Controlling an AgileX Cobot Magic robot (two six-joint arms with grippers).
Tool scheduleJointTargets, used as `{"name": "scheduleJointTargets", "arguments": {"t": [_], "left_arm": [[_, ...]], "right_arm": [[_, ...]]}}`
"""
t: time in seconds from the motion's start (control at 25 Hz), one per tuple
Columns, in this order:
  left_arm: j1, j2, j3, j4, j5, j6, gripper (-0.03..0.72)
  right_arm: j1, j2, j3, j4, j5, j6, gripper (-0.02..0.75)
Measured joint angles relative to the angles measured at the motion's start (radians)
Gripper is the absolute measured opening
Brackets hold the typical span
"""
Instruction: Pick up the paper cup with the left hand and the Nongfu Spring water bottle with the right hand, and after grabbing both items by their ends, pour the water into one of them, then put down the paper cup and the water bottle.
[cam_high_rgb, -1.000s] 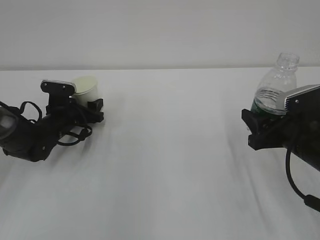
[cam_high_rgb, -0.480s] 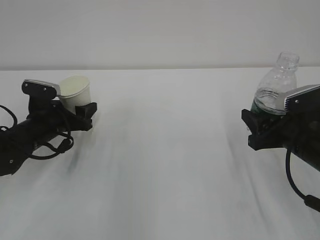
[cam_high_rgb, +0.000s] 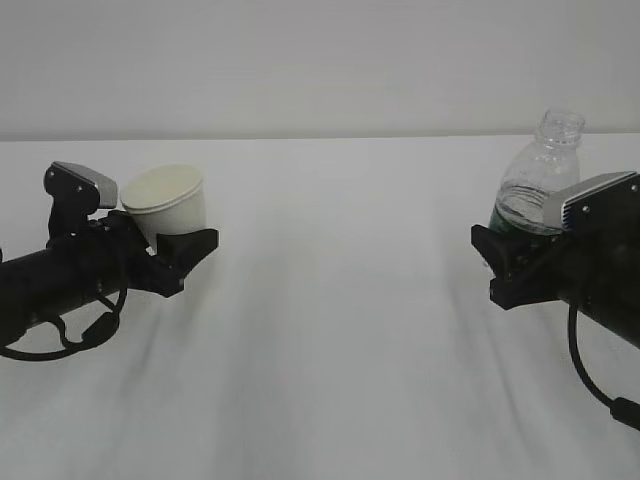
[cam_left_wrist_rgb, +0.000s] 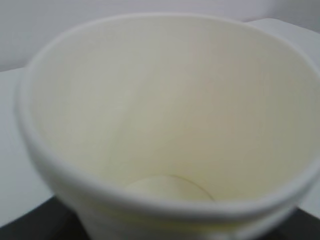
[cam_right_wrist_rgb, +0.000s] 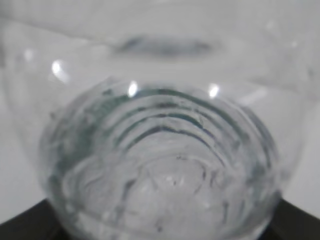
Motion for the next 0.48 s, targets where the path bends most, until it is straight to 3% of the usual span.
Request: {"name": "scheduleJointTargets", "arguments": {"t": [0.32, 0.48], "left_arm": [[-0.004, -0.076, 0.024, 0.268, -0.004, -0.101, 0.475], [-0.047, -0.087, 0.024, 0.324, -0.004, -0.121, 0.474]], "right_arm": [[0.000, 0.000, 0.000, -0.088, 0.009, 0.055, 0.470], [0.000, 0.000, 0.000, -0.137, 0.035, 0.090, 0.470]]}}
